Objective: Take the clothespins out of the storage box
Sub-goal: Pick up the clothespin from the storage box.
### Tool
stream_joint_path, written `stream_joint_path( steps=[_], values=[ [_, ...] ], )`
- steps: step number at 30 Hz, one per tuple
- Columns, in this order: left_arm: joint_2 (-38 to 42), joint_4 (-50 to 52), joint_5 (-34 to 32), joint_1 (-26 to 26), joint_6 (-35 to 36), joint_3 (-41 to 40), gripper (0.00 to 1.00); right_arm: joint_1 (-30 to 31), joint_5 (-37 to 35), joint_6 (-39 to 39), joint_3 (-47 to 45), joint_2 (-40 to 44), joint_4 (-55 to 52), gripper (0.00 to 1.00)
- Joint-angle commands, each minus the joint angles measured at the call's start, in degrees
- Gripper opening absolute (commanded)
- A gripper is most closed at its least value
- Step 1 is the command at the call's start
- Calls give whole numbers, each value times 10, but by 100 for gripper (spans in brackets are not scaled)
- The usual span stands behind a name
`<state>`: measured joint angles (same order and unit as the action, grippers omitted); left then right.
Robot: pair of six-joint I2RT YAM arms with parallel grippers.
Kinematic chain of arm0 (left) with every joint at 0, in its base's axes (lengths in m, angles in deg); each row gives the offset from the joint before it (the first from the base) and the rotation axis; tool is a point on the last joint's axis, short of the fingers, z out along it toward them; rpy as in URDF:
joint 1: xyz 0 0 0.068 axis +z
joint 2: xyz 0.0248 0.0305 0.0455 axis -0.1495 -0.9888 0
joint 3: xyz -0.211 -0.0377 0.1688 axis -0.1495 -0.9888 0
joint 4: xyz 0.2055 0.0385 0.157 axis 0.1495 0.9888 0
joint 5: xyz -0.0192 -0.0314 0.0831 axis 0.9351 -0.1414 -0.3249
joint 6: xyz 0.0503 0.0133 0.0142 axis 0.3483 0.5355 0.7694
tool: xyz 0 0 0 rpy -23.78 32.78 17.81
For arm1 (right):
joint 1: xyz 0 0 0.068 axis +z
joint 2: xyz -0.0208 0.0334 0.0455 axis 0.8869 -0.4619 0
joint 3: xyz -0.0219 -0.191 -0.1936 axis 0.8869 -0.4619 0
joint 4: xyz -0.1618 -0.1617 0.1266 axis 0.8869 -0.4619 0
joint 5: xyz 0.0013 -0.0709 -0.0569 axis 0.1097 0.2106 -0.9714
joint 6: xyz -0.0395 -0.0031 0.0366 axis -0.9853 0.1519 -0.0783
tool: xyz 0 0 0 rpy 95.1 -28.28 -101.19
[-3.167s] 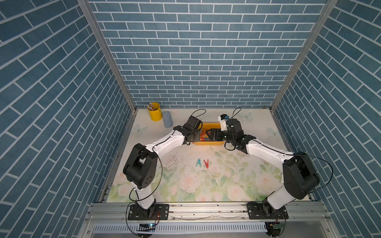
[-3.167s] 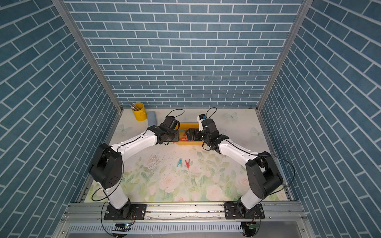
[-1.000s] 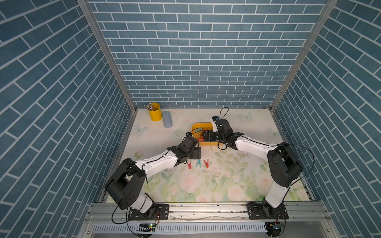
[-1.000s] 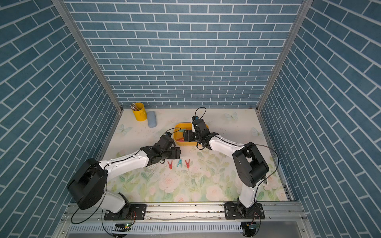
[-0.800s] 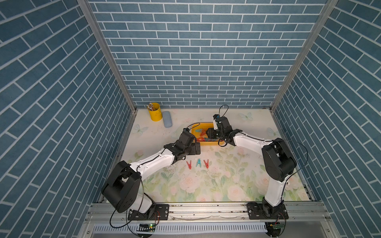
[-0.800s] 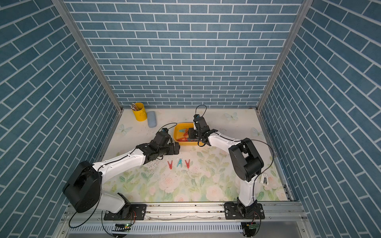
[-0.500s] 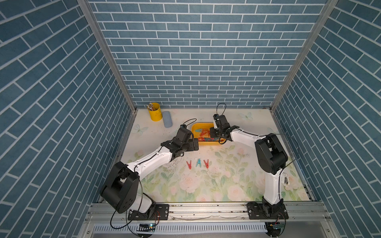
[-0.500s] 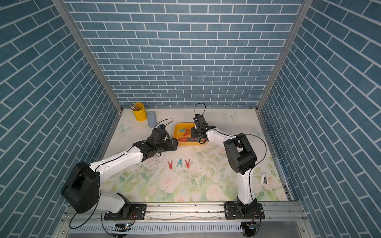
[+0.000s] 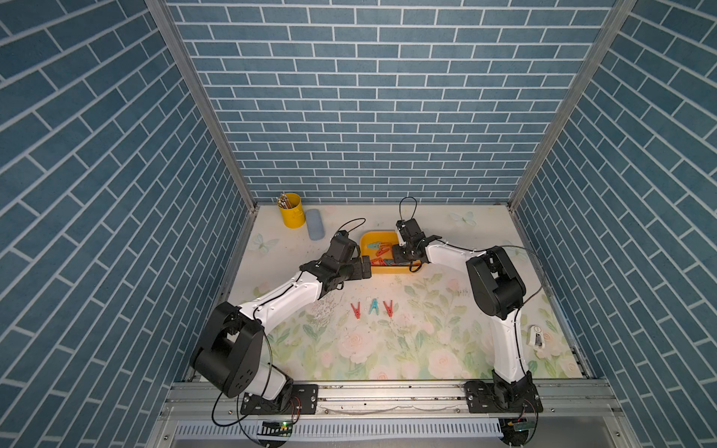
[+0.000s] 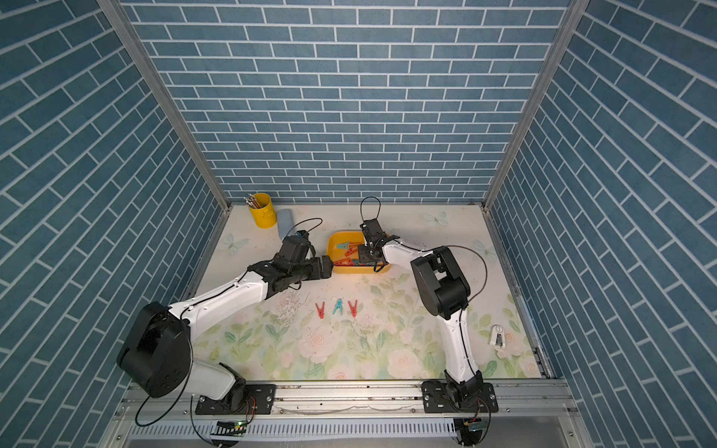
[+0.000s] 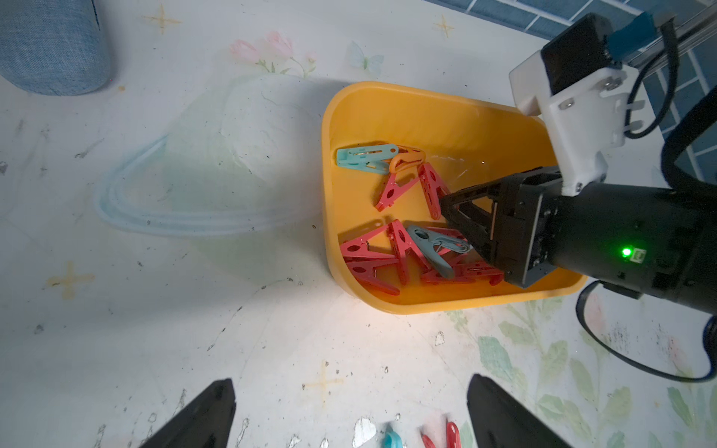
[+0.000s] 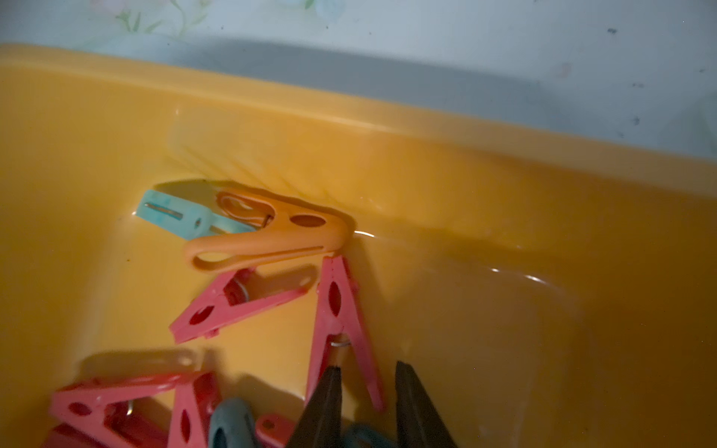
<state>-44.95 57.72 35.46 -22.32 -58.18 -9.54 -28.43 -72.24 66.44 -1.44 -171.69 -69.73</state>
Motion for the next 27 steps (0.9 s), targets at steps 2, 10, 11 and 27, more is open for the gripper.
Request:
stream_joint_path(
  steps=[2, 10, 11, 27],
  values=[
    [-1, -5, 4, 9, 8, 10, 99, -1, -17, -18, 24, -30, -28, 23],
    [-3, -6, 8, 11, 7, 10, 100, -1, -15, -21, 26, -19, -30, 5],
    [-3, -7, 10, 11, 7, 10, 100, -1, -16, -21, 23, -16, -30, 2],
    [2, -23, 55, 11, 13, 11, 99, 4, -3, 25, -105, 155, -10, 0]
  ],
)
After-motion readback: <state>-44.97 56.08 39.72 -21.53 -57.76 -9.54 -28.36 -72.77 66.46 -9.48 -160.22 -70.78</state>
